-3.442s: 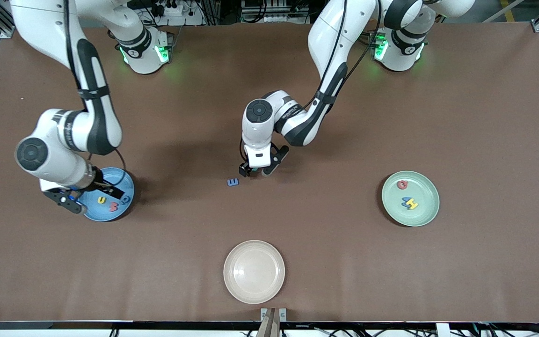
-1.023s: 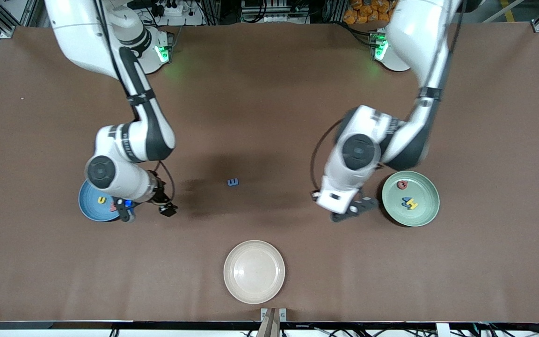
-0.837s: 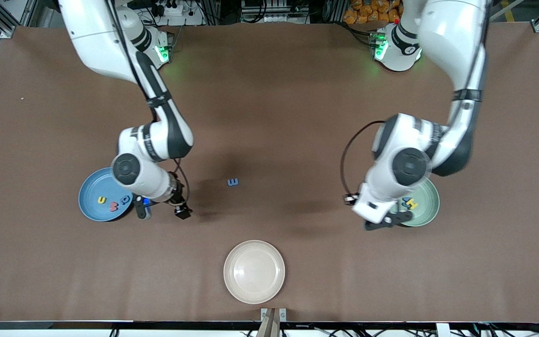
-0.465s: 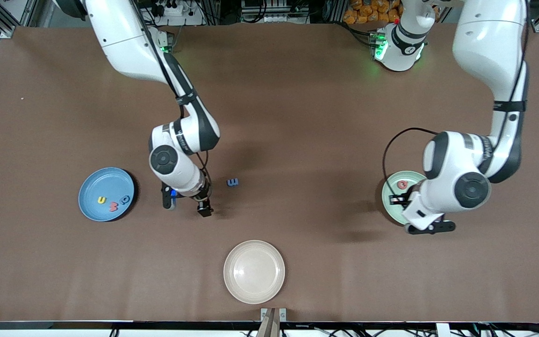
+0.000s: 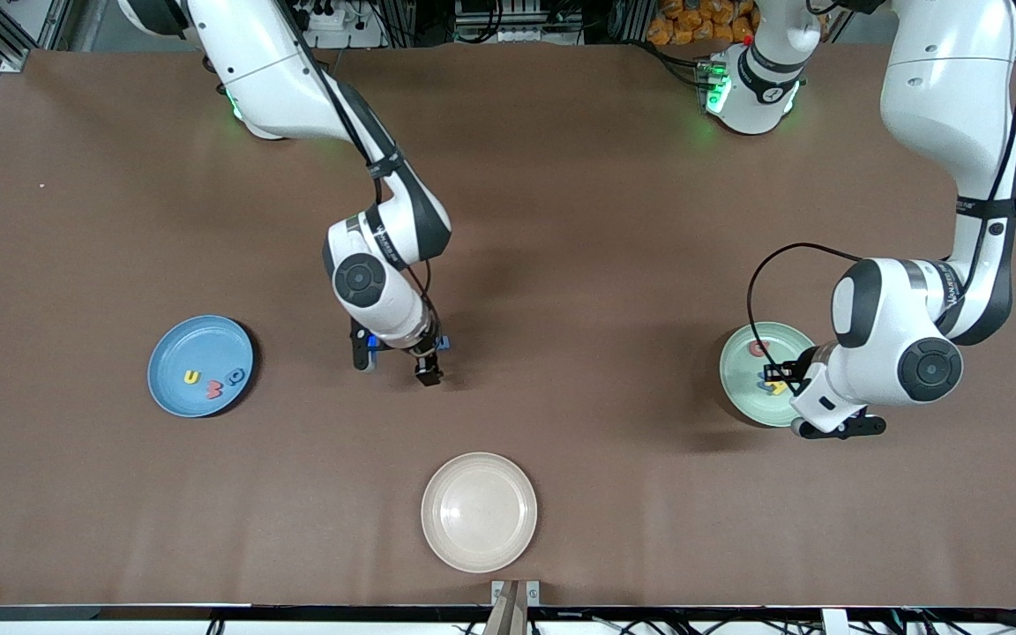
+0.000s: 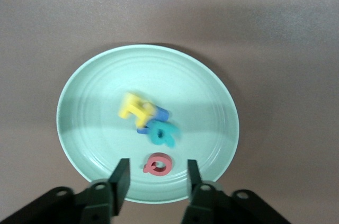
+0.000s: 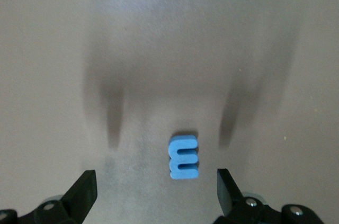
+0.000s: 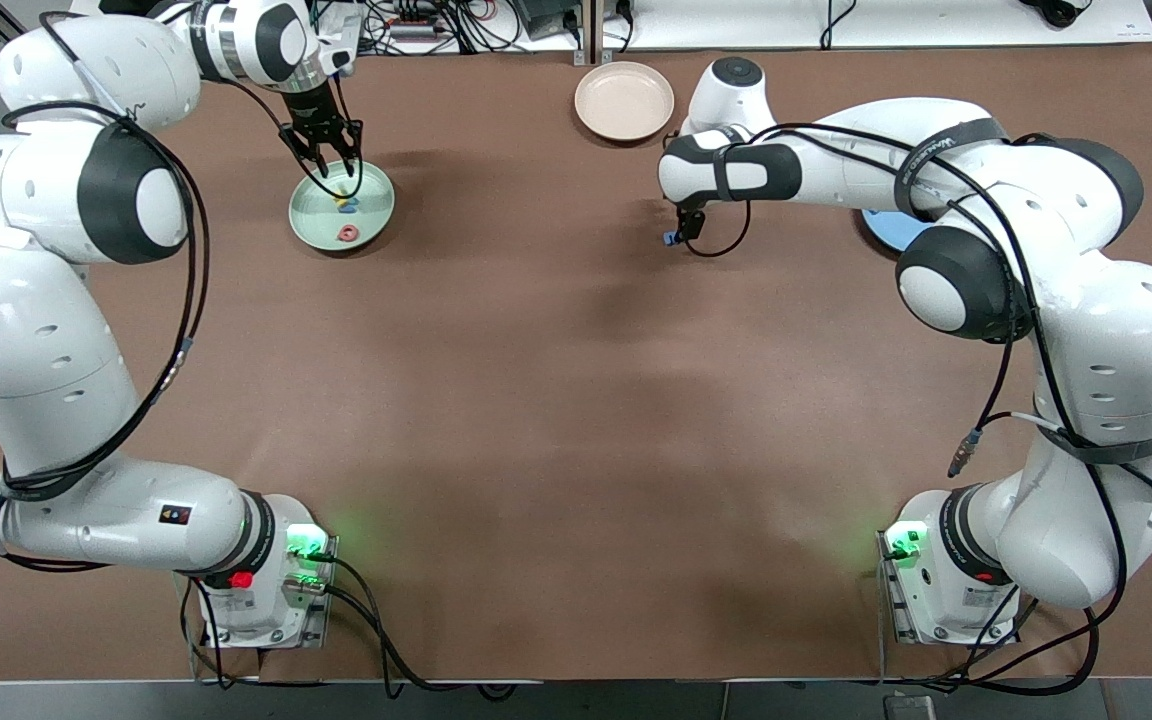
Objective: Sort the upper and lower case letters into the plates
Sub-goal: 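Drop the R on green while the right gripper grasps the blue E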
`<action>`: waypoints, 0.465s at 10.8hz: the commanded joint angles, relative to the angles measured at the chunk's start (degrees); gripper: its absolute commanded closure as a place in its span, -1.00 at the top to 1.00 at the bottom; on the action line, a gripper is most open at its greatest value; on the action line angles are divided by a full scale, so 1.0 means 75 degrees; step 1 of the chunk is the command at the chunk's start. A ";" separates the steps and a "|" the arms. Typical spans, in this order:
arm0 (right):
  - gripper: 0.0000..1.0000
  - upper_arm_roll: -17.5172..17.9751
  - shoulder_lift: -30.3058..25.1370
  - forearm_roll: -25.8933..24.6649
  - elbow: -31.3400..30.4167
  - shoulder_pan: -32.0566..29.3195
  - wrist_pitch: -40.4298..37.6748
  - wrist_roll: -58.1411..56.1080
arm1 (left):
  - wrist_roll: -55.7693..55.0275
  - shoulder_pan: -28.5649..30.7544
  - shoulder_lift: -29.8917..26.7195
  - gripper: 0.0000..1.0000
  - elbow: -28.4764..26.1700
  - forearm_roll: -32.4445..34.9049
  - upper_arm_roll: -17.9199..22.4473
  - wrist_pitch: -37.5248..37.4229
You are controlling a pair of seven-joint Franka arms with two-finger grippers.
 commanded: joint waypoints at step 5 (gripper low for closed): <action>1.00 0.0187 0.0418 -0.0950 0.0098 -0.0083 0.0119 0.1009 | 0.0005 0.0055 -0.0337 1.00 -0.0071 0.0216 -0.0092 -0.0083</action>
